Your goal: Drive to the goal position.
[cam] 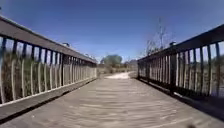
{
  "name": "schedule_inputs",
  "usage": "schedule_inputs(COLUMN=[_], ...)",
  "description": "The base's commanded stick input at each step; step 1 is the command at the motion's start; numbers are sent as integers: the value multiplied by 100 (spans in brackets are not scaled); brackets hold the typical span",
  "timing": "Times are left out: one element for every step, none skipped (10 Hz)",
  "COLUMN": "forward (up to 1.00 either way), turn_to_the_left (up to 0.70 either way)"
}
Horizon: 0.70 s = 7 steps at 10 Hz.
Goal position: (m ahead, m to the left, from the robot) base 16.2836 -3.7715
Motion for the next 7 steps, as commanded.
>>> schedule_inputs(forward=[50, 50, 50, 50, 50, 50, 50], turn_to_the_left=[0, 0, 0, 0, 0, 0, 0])
